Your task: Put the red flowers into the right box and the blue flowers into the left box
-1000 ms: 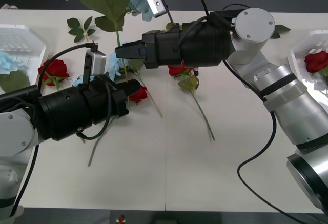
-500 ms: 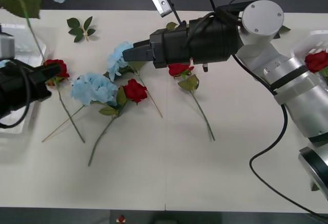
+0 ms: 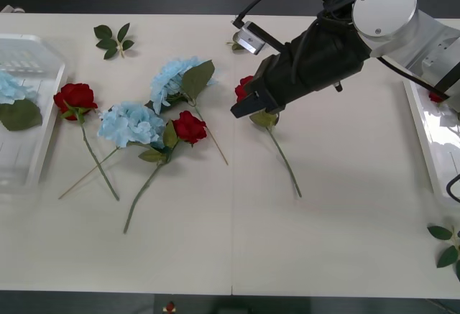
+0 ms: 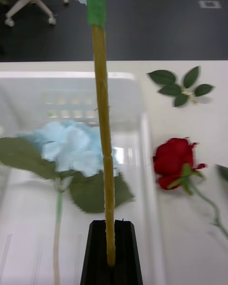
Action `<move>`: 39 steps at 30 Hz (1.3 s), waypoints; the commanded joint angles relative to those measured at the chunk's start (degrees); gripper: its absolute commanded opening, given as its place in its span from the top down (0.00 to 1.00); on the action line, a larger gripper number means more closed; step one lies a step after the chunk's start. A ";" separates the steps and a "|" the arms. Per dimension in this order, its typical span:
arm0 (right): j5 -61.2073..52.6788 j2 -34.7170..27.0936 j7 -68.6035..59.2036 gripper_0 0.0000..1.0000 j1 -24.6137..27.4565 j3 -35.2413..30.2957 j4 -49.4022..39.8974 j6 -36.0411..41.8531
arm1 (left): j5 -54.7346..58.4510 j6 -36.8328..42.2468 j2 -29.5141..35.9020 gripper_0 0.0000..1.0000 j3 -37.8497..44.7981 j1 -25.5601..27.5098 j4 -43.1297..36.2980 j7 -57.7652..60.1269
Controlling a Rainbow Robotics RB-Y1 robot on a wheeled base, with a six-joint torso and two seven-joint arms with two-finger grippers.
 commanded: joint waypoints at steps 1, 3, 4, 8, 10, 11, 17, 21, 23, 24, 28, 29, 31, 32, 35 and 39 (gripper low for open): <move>4.88 -2.95 -6.51 0.24 -4.09 1.55 -1.10 1.66 | -0.79 -4.47 5.40 1.00 -1.27 0.19 6.43 1.66; 7.43 -4.00 -10.99 0.24 -6.03 4.62 -1.10 2.19 | -1.49 -7.99 7.42 1.00 -3.02 0.11 10.65 1.48; 7.69 -4.27 -12.31 0.24 -6.55 5.33 -1.10 2.19 | -1.75 -9.04 7.77 1.00 -3.55 0.02 11.52 1.39; 11.39 -4.36 -22.77 0.24 -9.45 10.25 0.22 2.01 | -4.74 -16.52 9.27 1.00 -7.42 -0.33 16.97 1.13; 13.76 -2.95 -28.66 0.24 -9.63 10.69 2.15 2.45 | -5.53 -19.06 9.53 1.00 -9.00 -0.42 19.00 1.04; 14.55 -2.42 -29.98 0.24 -9.63 10.69 2.68 2.45 | -5.62 -19.42 9.71 1.00 -9.35 -0.51 19.52 1.04; 24.22 4.35 -40.44 0.24 -10.07 8.58 10.50 6.41 | -5.44 -21.09 9.71 1.00 -11.55 -0.95 20.67 0.95; 32.30 9.18 -44.66 0.23 -10.07 5.41 14.72 10.19 | -4.65 -21.00 9.71 0.89 -11.90 -0.95 20.58 0.78; 35.56 11.11 -46.06 0.24 -10.07 3.83 16.39 12.21 | -3.42 -20.91 9.71 0.68 -11.90 -0.86 20.58 0.42; 37.67 12.43 -46.33 0.24 -10.07 2.78 17.44 13.44 | -2.72 -20.82 9.71 0.60 -11.90 -0.86 20.58 0.16; 42.41 15.77 -46.85 0.24 -10.07 -0.12 21.57 14.76 | 0.27 -16.52 10.41 0.47 -11.29 -0.86 20.49 -0.54; 43.64 16.74 -46.76 0.24 -10.07 -1.09 22.72 14.85 | 1.59 -14.58 10.76 0.41 -10.67 -0.86 20.31 -0.81; 45.31 17.97 -46.33 0.24 -10.07 -2.23 24.83 14.85 | 3.43 -9.92 11.11 0.31 -9.00 -0.86 19.43 -1.42; 46.19 18.67 -46.24 0.24 -10.07 -2.76 25.97 14.58 | 4.49 -5.79 11.20 0.24 -7.24 -0.86 18.29 -1.68; 48.12 20.25 -45.89 0.24 -10.07 -2.76 28.52 13.53 | 5.81 7.39 11.11 0.18 -2.06 -0.86 13.37 -2.12; 51.02 22.01 -45.27 0.24 -9.80 -2.76 30.89 12.12 | 6.95 19.17 11.11 0.18 1.11 -1.74 5.02 -1.68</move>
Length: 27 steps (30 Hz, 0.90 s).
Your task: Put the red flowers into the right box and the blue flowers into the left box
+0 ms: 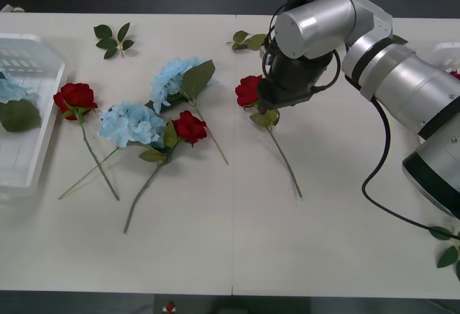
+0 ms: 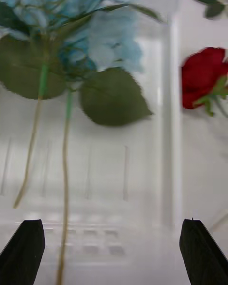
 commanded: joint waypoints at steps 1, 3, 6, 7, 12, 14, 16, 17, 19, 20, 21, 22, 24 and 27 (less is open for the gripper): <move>2.58 1.36 -0.41 0.24 -1.26 0.40 1.28 -0.91 | 1.46 6.38 2.98 0.18 3.18 -1.87 -9.64 -1.62; 3.02 1.89 -0.05 0.24 -0.99 0.40 2.16 -1.52 | 1.63 9.63 2.89 0.18 3.18 -2.57 -13.86 -1.01; 3.81 2.42 0.47 0.24 -0.29 0.40 2.34 -2.23 | 1.11 12.18 2.89 0.18 1.77 -4.16 -16.67 1.36; 4.51 2.59 0.74 0.24 0.06 0.40 2.34 -2.58 | 0.40 13.33 2.80 0.18 0.19 -5.21 -17.82 4.09; 6.71 3.47 1.44 0.24 1.82 0.75 2.34 -4.34 | -6.54 13.68 1.92 0.18 -10.44 -9.69 -22.04 17.01; 7.32 3.74 1.70 0.24 2.35 0.84 2.34 -5.13 | -10.58 11.74 0.16 0.18 -14.22 -11.10 -22.21 20.44; 7.50 3.91 1.88 0.24 2.87 1.10 2.34 -5.74 | -14.89 9.72 -1.60 0.18 -17.56 -12.07 -22.21 22.55; 7.76 4.00 2.14 0.24 3.14 1.28 2.34 -6.10 | -18.23 8.14 -2.91 0.18 -19.67 -12.68 -22.21 24.13; 7.85 4.09 2.32 0.27 3.40 1.80 2.34 -6.45 | -23.59 6.03 -5.02 0.18 -22.66 -13.47 -22.12 26.59; 8.11 4.18 2.49 0.32 3.49 1.80 2.34 -6.45 | -27.20 4.54 -6.43 0.15 -24.51 -13.74 -22.12 28.43; 8.20 4.26 2.58 0.38 3.58 1.89 2.34 -6.36 | -30.27 3.04 -7.40 0.12 -26.09 -14.00 -22.04 30.19; 8.29 4.26 2.67 0.42 3.58 1.89 2.34 -6.36 | -31.77 2.34 -8.01 0.10 -26.88 -14.17 -21.86 31.16; 8.47 4.44 2.85 0.57 3.75 1.89 2.34 -6.80 | -37.30 -0.03 -10.03 0.07 -29.69 -15.05 -21.07 34.41; 8.47 4.44 3.02 0.70 3.84 1.89 2.34 -7.15 | -43.54 -1.44 -13.02 0.07 -31.80 -16.55 -19.66 37.14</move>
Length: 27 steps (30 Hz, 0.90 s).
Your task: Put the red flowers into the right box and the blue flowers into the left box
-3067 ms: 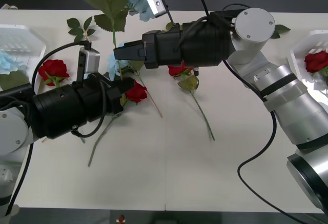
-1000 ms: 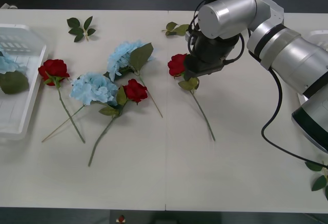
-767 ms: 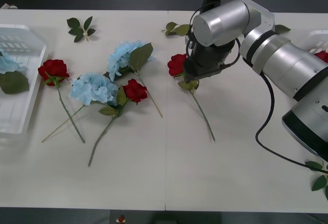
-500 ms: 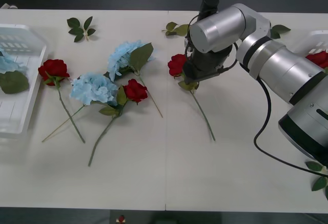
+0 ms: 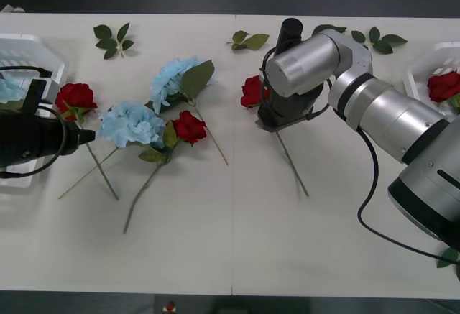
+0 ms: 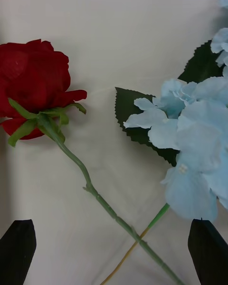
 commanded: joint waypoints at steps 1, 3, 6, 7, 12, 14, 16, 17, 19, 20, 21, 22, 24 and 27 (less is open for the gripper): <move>0.21 1.05 1.91 0.73 -0.76 -0.59 -0.72 -0.80 | -8.13 -2.24 -3.44 0.07 -2.01 -3.64 2.06 3.94; 0.21 1.05 2.09 0.77 -0.67 -0.68 -0.72 -0.80 | -11.21 -3.21 -5.20 0.07 -2.19 -4.43 3.64 4.03; 0.30 1.05 2.35 0.86 -0.59 -0.59 -0.72 -0.80 | -15.60 -5.58 -7.22 0.07 -2.19 -5.04 6.36 4.03; 0.21 1.05 2.35 0.88 -0.59 -0.59 -0.72 -0.80 | -16.22 -6.20 -7.40 0.07 -2.27 -5.13 6.89 4.03; 0.30 1.05 2.70 0.97 -0.59 -0.59 -0.72 -0.80 | -19.03 -10.68 -8.01 0.07 -3.06 -6.10 11.90 4.03; 0.30 1.05 2.88 0.99 -0.59 -0.59 -0.72 -0.80 | -19.29 -12.26 -8.10 0.08 -3.42 -6.36 13.74 4.12; 0.39 1.05 3.14 1.00 -0.59 -0.59 -0.72 -0.80 | -19.56 -15.07 -8.19 0.10 -3.68 -6.62 16.47 4.21; 0.39 1.05 3.14 1.00 -0.59 -0.59 -0.72 -0.80 | -19.56 -16.04 -8.19 0.11 -3.86 -6.62 17.44 4.21; 0.39 1.05 3.23 1.00 -0.59 -0.59 -0.72 -0.89 | -19.29 -18.06 -8.19 0.18 -4.30 -6.62 19.11 4.21; 0.30 1.05 3.23 1.00 -0.67 -0.59 -0.72 -0.89 | -19.29 -18.94 -8.19 0.25 -4.73 -6.80 19.98 4.21; 0.30 1.05 3.32 1.00 -0.59 -0.59 -0.72 -0.80 | -19.29 -19.38 -8.19 0.30 -5.00 -6.89 20.25 4.29; 0.21 0.96 3.32 1.00 -0.67 -0.59 -0.72 -1.07 | -19.21 -19.56 -8.19 0.41 -5.09 -6.89 20.42 4.38; -0.58 0.43 3.32 1.00 -1.20 -0.59 -0.80 -1.24 | -19.03 -19.47 -8.19 0.72 -5.26 -6.89 20.34 4.56; -4.80 -2.03 3.67 1.00 -3.05 -0.59 -1.16 -0.71 | -18.59 -19.47 -8.19 1.00 -5.35 -6.89 20.34 4.82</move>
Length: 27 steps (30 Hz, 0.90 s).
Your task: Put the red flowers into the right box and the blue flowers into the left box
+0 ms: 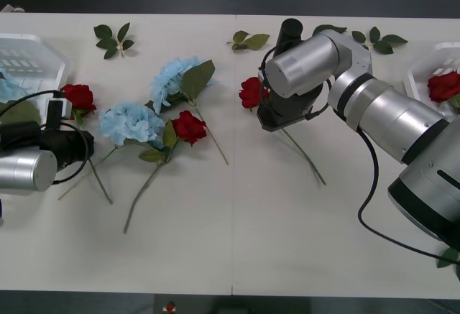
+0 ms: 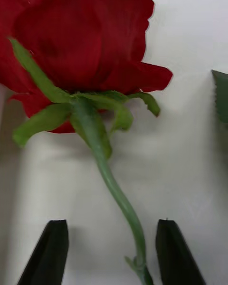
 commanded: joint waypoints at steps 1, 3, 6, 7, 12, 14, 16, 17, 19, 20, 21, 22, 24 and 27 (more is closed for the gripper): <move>-5.09 -2.39 3.51 1.00 -3.46 -0.68 -1.25 0.41 | 0.29 -0.43 0.70 1.00 -0.36 -2.19 -1.04 0.45; -8.34 -4.67 3.51 1.00 -5.13 -0.59 -1.77 2.17 | 0.82 -0.34 0.70 1.00 -0.71 -2.19 -1.48 0.54; -12.91 -8.80 3.60 1.00 -7.86 0.03 -2.74 4.98 | 2.67 1.77 0.70 1.00 -0.88 -2.19 -3.15 0.71; -14.67 -10.39 3.69 1.00 -8.56 0.73 -3.09 5.59 | 4.07 3.09 0.70 1.00 -0.71 -2.19 -4.21 0.80; -22.93 -19.44 4.04 1.00 -13.48 5.56 -4.76 9.46 | 11.37 13.46 0.70 1.00 2.90 -1.84 -12.03 1.42; -24.25 -22.08 4.39 1.00 -14.54 5.56 -4.76 11.31 | 13.21 16.97 0.70 1.00 5.27 -0.96 -15.19 1.24; -25.57 -25.42 5.00 1.00 -15.50 5.56 -4.94 13.68 | 15.32 20.67 0.70 1.00 7.73 0.35 -19.24 1.07; -26.53 -27.26 6.15 1.00 -15.85 5.56 -4.94 14.47 | 16.82 22.77 0.79 1.00 9.31 1.06 -21.26 1.07; -28.03 -29.63 8.43 1.00 -16.21 5.56 -4.94 15.26 | 19.19 25.24 0.96 1.00 11.69 2.11 -23.98 0.80; -28.91 -31.66 10.28 1.00 -16.21 5.56 -4.94 15.53 | 21.21 27.26 0.88 1.00 13.53 2.82 -25.83 0.63; -29.26 -33.24 11.77 1.00 -15.94 5.56 -4.76 15.70 | 23.41 29.02 0.88 1.00 15.55 3.61 -27.68 0.36; -29.35 -34.29 12.91 1.00 -15.77 5.65 -4.41 15.70 | 25.43 30.42 0.88 1.00 17.31 4.13 -29.08 0.19; -29.70 -36.31 15.29 1.00 -14.62 5.74 -3.35 15.44 | 31.06 33.50 0.88 1.00 20.83 5.28 -31.63 -0.17; -29.70 -36.75 17.22 1.00 -12.78 5.74 -2.21 14.82 | 36.51 35.78 0.88 1.00 23.73 6.16 -33.21 -0.43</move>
